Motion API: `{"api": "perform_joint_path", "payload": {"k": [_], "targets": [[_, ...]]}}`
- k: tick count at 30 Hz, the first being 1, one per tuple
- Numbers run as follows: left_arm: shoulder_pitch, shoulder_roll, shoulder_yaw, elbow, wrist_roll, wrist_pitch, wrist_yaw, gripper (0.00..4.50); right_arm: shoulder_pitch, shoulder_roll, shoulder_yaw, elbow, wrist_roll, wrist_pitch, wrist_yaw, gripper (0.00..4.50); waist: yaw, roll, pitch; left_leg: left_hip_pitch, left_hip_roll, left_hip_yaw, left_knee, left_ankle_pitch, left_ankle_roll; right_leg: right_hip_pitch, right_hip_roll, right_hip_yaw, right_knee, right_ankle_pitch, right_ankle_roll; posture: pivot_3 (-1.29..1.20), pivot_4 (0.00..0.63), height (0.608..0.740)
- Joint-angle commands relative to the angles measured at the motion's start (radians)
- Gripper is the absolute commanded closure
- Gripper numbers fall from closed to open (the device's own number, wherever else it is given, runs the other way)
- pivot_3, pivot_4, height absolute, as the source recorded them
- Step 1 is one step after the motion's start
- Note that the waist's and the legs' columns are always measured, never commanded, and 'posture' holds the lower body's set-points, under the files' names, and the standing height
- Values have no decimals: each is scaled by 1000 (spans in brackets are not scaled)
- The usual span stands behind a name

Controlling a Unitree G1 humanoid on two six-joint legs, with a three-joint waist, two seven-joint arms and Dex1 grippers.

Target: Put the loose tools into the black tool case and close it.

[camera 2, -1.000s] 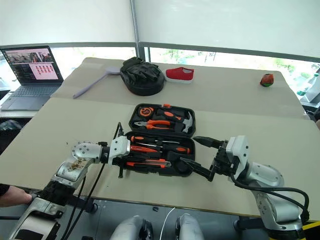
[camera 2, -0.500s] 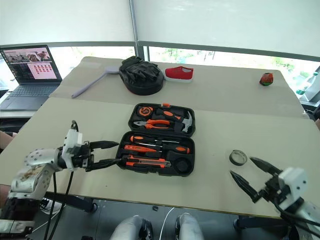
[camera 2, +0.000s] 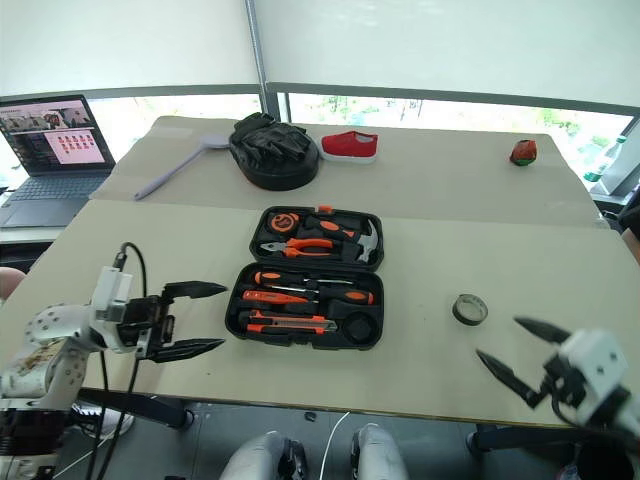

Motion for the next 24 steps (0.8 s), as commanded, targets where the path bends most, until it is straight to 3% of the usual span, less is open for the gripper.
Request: {"api": "perform_joint_path", "payload": {"k": [1, 5, 11, 15, 24], "targets": [[-34, -39, -50, -51, 12, 10, 40, 46, -87, -131, 70, 23, -25, 167, 33, 0, 9, 0, 1, -1, 0, 0, 0, 0, 0, -1, 0, 0, 0, 0, 0, 0, 150, 740], [-60, -96, -84, -82, 8, 26, 99, 46, -201, -231, 210, 115, -102, 216, 90, 0, 21, -1, 1, -2, 0, -1, 0, 6, 4, 0, 2, -1, -2, -1, -1, 0, 150, 740], [-48, -102, -91, -102, 15, 27, 125, 46, -361, -218, 362, 268, -198, 198, 104, 0, 16, -3, 2, -4, 0, 0, 2, 5, 6, 0, 1, -2, -4, -1, 2, 0, 150, 740], [-45, -98, -84, -111, 8, 30, 130, 0, -417, -189, 419, 320, -229, 182, 127, 1013, 15, -3, 2, -4, 0, 0, 3, 6, 5, 0, 1, -2, -3, -1, 3, 0, 150, 740], [-31, -102, -83, -119, 5, 24, 138, 0, -502, -171, 458, 384, -272, 92, 172, 4029, 15, -3, 2, -3, 0, 0, 3, 6, 4, 0, 0, -1, -1, 0, 3, 0, 150, 740]]}}
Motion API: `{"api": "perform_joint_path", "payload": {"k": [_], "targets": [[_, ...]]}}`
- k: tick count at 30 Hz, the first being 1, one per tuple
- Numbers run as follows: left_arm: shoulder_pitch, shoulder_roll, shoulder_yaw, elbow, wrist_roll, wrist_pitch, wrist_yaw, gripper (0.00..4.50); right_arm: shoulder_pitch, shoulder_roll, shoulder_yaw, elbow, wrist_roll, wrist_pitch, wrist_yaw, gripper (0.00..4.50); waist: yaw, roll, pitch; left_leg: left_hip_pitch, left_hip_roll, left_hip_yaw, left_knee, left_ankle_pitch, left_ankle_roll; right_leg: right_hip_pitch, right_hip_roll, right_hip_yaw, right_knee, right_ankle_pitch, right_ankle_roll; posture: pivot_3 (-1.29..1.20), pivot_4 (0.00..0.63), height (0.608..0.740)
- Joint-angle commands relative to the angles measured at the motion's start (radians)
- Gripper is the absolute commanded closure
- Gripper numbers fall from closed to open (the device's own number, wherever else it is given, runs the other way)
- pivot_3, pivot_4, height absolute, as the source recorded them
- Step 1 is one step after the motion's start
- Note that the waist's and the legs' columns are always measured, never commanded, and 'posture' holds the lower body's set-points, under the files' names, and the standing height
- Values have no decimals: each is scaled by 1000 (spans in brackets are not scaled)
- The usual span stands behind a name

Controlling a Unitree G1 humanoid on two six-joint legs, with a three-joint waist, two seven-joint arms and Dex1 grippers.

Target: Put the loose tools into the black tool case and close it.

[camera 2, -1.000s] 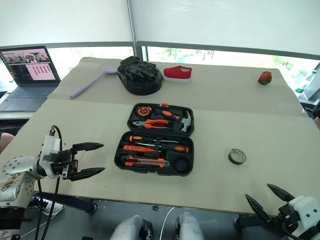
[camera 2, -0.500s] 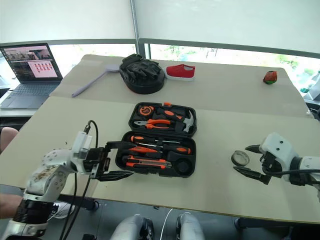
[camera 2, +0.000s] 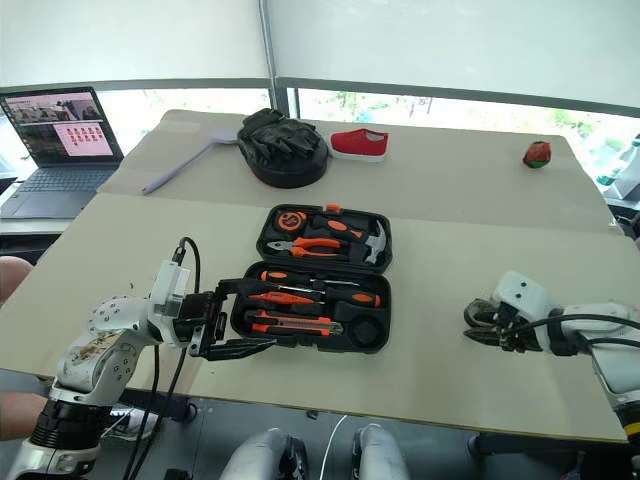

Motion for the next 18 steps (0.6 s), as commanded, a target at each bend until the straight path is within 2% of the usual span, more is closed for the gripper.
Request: {"api": "perform_joint_path", "payload": {"k": [1, 4, 6, 8, 11, 15, 18], "targets": [[6, 0, 10, -30, -14, -8, 4, 0, -49, -3, -10, -8, -7, -46, 30, 4429, -1, 0, 0, 0, 0, 0, 0, 0, 0, 0, 0, 0, 0, 0, 0, 0, 150, 740], [8, -1, 10, -26, -12, -12, 3, 0, -78, 7, -13, -53, 27, -37, 72, 4429, -2, 0, 0, 0, 0, 0, 0, 0, 0, 0, 0, 0, 0, 0, 0, 0, 150, 740], [11, 2, 11, -21, -8, -19, -2, 0, -102, 33, -17, -159, 127, 18, 131, 4429, -2, 0, 0, 0, 0, 0, 0, 0, -1, 0, 0, 0, 0, 0, 0, 0, 150, 740], [13, 6, 15, -15, -6, -24, -7, 0, -143, 71, -11, -284, 233, 120, 149, 4429, -8, 0, 0, 0, 1, 0, 0, 1, -1, 0, 1, 0, 0, 0, 0, 0, 150, 740], [17, 12, 21, -5, -2, -32, -12, 0, -202, 125, 40, -435, 314, 271, 118, 4429, -8, 0, 0, 0, 1, 0, 0, 1, -2, -1, 1, 0, 1, 0, 0, 0, 150, 740], [27, 21, 24, 1, 7, -43, -16, 0, -221, 187, 130, -519, 308, 375, 47, 4429, 2, 0, 1, 0, 1, -1, 0, -1, -4, -1, -1, -1, 0, 0, -1, 0, 150, 740], [40, 28, 28, -10, 7, -42, -14, 0, -212, 189, 194, -512, 248, 386, 22, 4429, 4, 0, 1, -3, -1, -1, 1, -3, -2, -3, -3, -2, 0, 1, -1, 0, 150, 740]]}}
